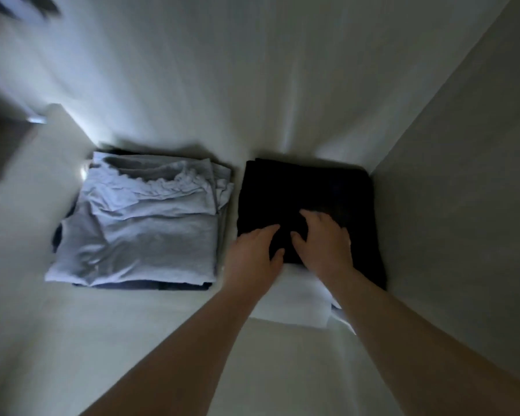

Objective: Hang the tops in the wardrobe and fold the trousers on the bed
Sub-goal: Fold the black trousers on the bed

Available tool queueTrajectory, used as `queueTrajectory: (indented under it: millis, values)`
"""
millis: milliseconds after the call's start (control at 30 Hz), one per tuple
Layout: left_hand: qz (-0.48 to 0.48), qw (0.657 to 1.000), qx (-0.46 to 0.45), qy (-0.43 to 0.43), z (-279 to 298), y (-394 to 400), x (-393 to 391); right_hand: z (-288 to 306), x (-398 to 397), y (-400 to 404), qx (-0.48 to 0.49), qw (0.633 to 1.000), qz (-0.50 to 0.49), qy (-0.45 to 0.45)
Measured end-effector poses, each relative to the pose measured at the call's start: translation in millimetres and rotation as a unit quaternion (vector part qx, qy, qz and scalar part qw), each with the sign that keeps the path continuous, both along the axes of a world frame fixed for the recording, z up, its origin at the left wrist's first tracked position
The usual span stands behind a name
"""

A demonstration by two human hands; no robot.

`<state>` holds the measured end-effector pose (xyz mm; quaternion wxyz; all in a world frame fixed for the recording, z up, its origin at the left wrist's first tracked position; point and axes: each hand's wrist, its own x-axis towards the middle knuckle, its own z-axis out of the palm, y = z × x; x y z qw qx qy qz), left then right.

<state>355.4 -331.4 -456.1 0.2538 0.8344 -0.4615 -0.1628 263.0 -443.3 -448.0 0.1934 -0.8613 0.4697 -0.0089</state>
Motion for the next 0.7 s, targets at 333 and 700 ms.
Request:
queueTrajectory:
  millis: [333, 700]
  values:
    - [0.305, 0.936, -0.148, 0.09, 129, 233, -23, 114, 16, 181, 0.103, 0.954, 0.142, -0.243]
    - [0.534, 0.81, -0.244, -0.001, 238, 509, -207, 218, -64, 451, 0.197, 0.82, 0.451, -0.291]
